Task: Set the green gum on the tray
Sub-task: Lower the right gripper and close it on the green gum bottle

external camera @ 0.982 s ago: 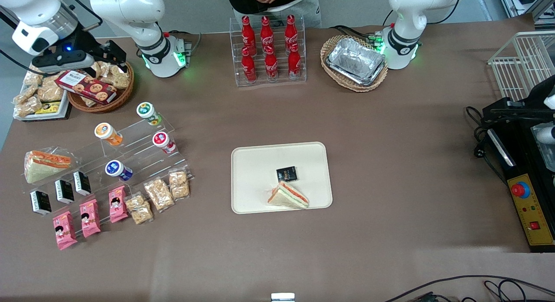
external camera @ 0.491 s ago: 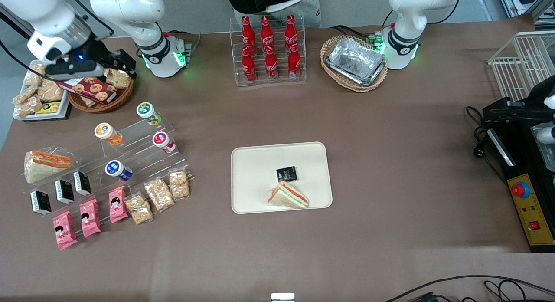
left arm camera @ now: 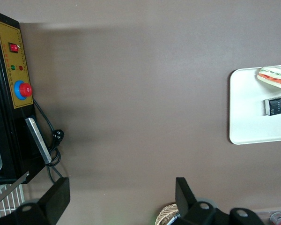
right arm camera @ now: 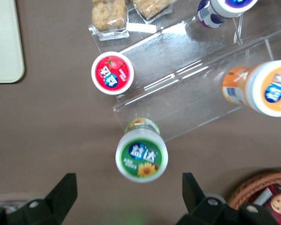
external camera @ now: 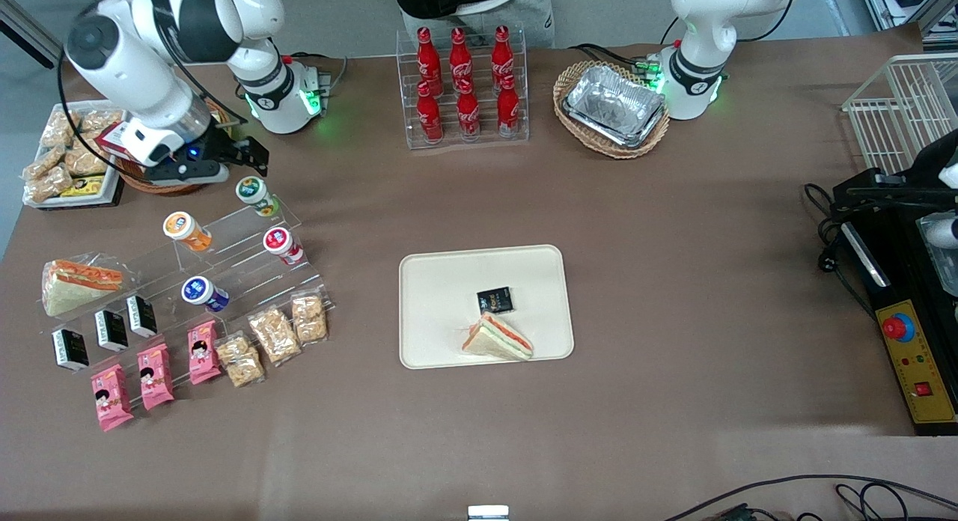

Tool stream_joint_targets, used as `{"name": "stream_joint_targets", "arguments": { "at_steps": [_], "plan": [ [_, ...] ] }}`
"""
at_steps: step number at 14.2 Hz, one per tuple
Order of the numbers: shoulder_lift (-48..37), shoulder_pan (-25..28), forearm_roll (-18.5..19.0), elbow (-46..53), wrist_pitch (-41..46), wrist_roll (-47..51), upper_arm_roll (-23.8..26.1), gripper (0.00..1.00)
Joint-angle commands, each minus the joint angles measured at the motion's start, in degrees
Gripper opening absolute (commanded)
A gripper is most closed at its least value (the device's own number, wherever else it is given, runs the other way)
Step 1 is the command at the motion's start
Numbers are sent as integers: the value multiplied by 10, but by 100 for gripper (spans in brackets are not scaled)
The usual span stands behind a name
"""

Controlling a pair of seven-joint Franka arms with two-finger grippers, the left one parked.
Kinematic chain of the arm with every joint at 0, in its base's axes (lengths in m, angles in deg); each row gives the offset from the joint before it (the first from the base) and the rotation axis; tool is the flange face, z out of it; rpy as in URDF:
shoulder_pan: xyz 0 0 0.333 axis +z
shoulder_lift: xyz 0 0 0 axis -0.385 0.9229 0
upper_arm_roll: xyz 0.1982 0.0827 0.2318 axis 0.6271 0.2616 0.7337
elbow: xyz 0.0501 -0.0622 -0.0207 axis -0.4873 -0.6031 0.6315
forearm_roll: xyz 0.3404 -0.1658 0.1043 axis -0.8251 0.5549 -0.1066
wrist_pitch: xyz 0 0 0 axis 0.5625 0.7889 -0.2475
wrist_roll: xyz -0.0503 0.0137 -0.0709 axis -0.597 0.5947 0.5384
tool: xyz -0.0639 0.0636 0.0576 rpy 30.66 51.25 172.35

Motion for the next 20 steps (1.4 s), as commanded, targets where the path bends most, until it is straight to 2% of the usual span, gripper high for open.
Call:
{"name": "stream_joint_targets", "arguments": {
  "at_steps": [1,5,7,8,11,12,13,14,16,20],
  "plan": [
    [15,7,-15,-44,-69,6,0,100],
    [44,14,-15,-59,-113,15,1,100],
    [54,23,-15,-64,-131,33,2,96],
    [56,26,-15,-64,-133,35,6,81],
    [56,25,-15,-62,-133,34,7,28],
    [57,24,-14,-61,-133,34,6,14],
    [56,21,-14,-61,-133,30,6,5],
    [57,20,-14,-58,-132,26,6,0],
    [49,19,-13,-45,-117,24,2,0],
    [38,19,-9,96,65,17,-41,0]
  ]
}}
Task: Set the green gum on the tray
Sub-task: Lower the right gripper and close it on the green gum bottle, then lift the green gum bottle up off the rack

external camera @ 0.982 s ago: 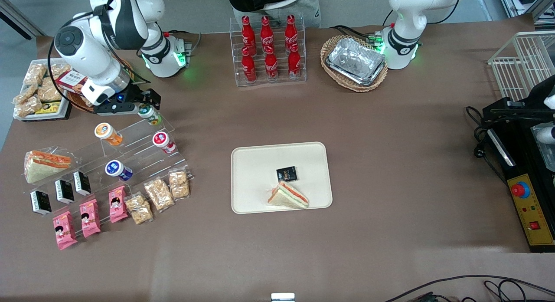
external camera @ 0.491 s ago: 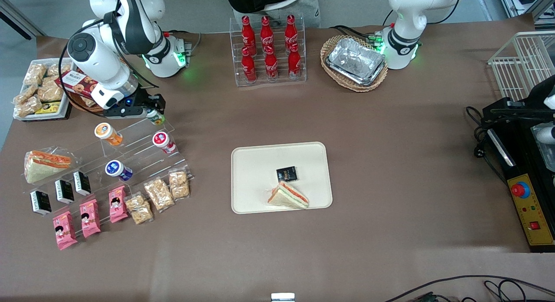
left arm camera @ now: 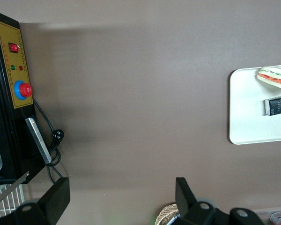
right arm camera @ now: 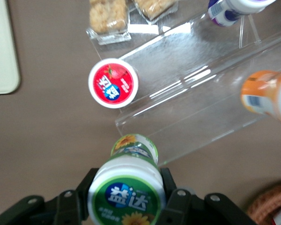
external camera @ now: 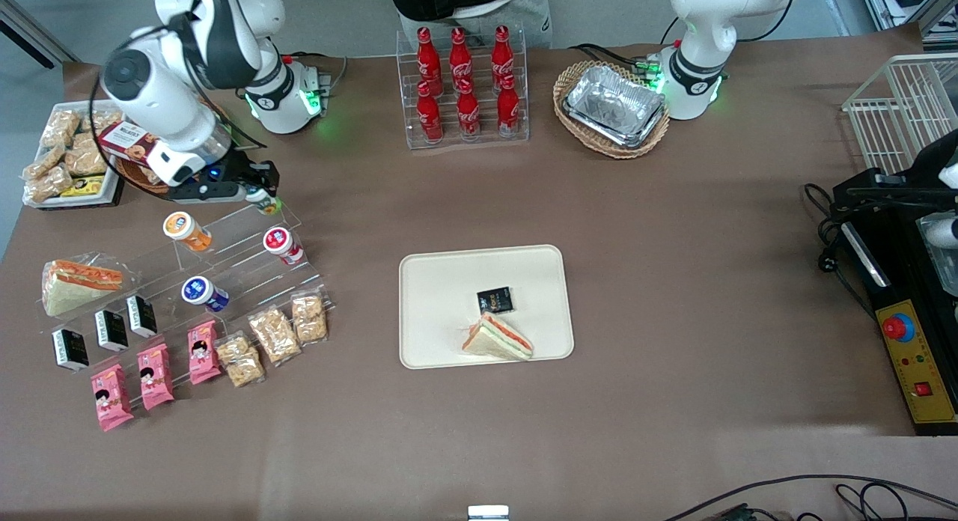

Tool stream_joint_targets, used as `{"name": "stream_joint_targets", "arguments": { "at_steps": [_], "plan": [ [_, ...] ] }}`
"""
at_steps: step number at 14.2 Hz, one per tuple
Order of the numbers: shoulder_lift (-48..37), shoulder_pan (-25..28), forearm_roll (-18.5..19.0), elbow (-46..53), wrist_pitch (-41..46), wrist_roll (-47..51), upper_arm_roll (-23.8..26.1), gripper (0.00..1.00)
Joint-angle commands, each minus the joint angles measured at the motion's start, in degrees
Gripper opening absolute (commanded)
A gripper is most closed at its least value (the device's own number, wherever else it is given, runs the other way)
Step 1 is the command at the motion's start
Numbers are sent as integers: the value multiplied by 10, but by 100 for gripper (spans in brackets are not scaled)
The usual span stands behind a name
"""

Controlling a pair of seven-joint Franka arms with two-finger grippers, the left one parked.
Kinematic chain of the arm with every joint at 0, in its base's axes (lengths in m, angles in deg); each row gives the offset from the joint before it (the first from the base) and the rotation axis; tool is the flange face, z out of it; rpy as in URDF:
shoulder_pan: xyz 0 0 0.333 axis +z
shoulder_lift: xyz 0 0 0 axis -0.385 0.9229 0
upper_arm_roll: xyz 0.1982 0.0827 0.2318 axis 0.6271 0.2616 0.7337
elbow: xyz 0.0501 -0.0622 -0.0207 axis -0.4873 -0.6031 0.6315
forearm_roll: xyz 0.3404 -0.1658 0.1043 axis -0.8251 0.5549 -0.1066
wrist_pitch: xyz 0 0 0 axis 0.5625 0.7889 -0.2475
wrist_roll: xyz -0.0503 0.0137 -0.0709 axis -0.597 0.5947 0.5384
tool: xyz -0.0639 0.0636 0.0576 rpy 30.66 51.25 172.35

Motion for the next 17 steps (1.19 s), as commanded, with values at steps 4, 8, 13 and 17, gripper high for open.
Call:
{"name": "stream_joint_targets", "arguments": {
  "at_steps": [4,8,13,17],
  "plan": [
    [34,-2,-8,317,287,4,-28,0],
    [125,5,-14,464,336,160,51,0],
    [265,6,13,532,246,373,202,0],
    [377,56,118,522,136,446,226,0]
  ]
}}
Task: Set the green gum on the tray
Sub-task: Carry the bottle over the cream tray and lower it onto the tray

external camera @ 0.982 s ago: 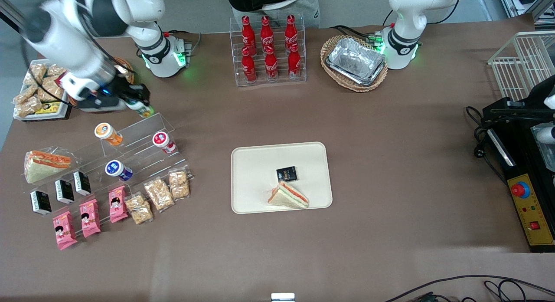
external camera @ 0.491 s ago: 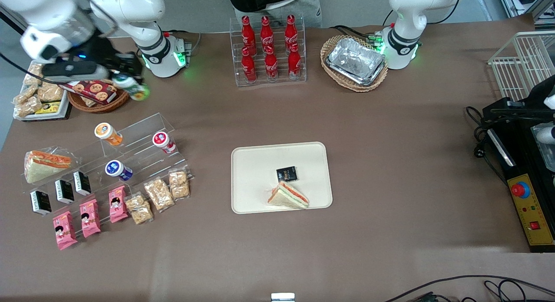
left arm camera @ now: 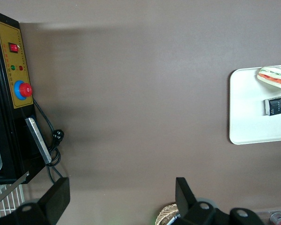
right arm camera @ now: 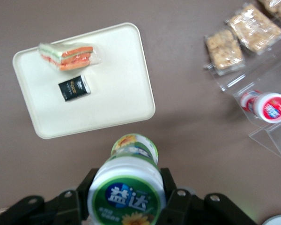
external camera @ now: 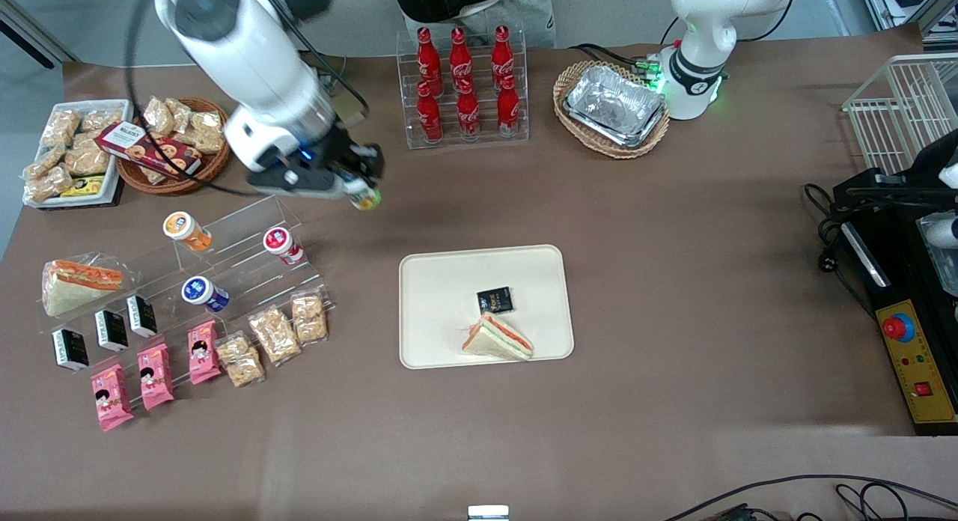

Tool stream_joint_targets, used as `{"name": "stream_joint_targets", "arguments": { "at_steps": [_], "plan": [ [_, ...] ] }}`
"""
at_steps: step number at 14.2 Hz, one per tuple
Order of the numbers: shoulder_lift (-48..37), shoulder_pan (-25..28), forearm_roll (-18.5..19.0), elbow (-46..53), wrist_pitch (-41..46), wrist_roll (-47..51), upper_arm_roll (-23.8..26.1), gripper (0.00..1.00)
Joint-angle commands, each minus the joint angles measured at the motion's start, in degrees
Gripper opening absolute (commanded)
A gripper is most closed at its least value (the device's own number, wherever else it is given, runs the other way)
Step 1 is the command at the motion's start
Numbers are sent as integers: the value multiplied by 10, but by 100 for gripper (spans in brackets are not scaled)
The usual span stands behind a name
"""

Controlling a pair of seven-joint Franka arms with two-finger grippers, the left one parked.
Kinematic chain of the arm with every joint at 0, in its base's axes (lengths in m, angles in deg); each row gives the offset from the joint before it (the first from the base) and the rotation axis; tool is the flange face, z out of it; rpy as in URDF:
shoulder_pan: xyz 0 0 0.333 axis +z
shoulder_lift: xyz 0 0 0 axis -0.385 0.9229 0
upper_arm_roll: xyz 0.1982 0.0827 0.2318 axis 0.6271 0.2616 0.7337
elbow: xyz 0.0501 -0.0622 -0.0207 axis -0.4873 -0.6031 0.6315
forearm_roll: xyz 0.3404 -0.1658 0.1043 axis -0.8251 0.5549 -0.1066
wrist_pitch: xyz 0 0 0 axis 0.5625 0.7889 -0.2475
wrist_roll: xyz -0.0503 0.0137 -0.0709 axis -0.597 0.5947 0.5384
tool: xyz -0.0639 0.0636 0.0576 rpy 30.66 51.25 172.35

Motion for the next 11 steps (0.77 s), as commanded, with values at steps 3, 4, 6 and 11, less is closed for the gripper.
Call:
{"name": "stream_joint_targets", "arguments": {
  "at_steps": [3,4,6,11],
  "plan": [
    [174,67,146,6,-133,114,9,0],
    [194,74,163,-5,-169,133,9,0],
    [242,83,222,-16,-218,181,9,0],
    [353,91,328,-23,-304,252,5,0]
  ]
}}
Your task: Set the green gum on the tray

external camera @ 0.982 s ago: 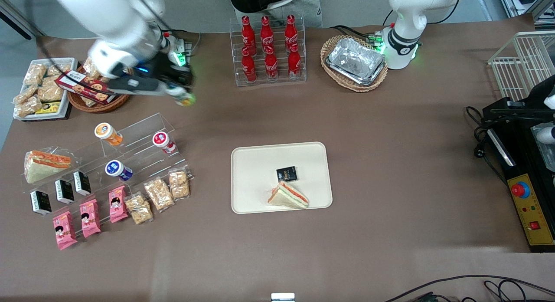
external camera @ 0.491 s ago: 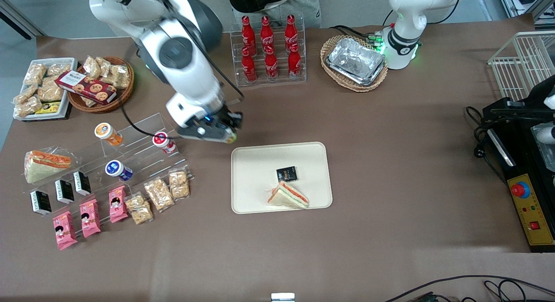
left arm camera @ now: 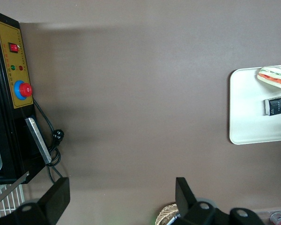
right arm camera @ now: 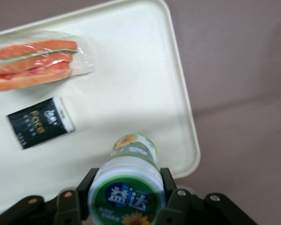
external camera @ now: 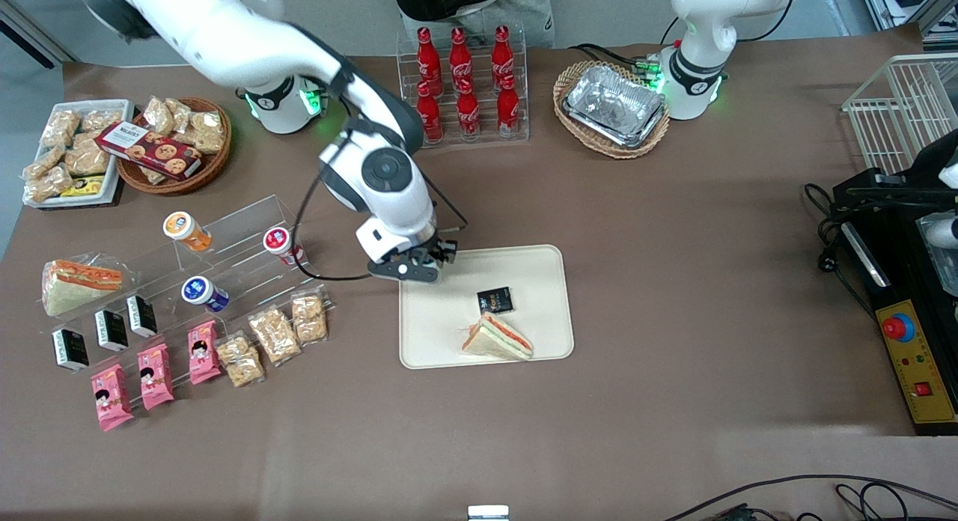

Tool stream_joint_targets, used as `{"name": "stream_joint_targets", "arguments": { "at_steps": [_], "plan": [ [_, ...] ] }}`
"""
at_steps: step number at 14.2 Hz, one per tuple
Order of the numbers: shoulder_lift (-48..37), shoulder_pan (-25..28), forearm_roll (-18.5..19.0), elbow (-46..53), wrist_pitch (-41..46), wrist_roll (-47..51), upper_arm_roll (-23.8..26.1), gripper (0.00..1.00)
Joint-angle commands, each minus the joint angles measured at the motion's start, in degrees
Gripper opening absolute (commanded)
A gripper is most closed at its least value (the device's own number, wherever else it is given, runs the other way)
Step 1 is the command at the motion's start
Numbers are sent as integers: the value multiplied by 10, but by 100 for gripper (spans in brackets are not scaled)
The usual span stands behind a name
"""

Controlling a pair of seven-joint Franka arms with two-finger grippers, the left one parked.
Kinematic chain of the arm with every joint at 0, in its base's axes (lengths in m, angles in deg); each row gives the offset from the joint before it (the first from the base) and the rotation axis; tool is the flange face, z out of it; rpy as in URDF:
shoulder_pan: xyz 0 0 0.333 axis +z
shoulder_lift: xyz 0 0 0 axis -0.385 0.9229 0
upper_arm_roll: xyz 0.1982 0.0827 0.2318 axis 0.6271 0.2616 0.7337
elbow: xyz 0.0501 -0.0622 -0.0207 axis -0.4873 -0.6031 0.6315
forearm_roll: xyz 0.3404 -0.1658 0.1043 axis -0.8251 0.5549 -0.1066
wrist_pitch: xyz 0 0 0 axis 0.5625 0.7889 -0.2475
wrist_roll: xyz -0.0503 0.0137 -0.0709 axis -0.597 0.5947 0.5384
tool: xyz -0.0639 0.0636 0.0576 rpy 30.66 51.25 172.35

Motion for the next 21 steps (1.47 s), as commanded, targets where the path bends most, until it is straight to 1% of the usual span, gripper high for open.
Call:
{"name": "stream_joint_targets", "arguments": {
  "at_steps": [1,2,5,6,7,8,9,12,14,15,16,17,18,19,20,21],
  "plan": [
    [73,-1,73,9,-47,51,1,0],
    [82,-2,80,9,-52,70,-1,0],
    [98,-2,80,10,-66,78,-4,0],
    [99,-2,80,10,-66,79,-9,31],
    [98,-2,80,10,-66,79,-10,59],
    [98,-3,80,9,-66,79,-11,89],
    [98,-3,80,10,-66,79,-11,94],
    [94,-7,80,10,-66,78,-11,96],
    [61,-16,79,8,-53,67,-9,96],
    [32,-26,74,4,-32,62,-4,97],
    [-2,-35,62,4,16,48,12,98],
    [-36,-45,26,9,67,30,29,98],
    [-77,-57,-34,10,104,-3,34,98],
    [-126,-64,-101,10,131,-52,31,98],
    [-175,-75,-159,11,165,-106,20,98],
    [-216,-87,-198,14,208,-162,-6,98]
  ]
}}
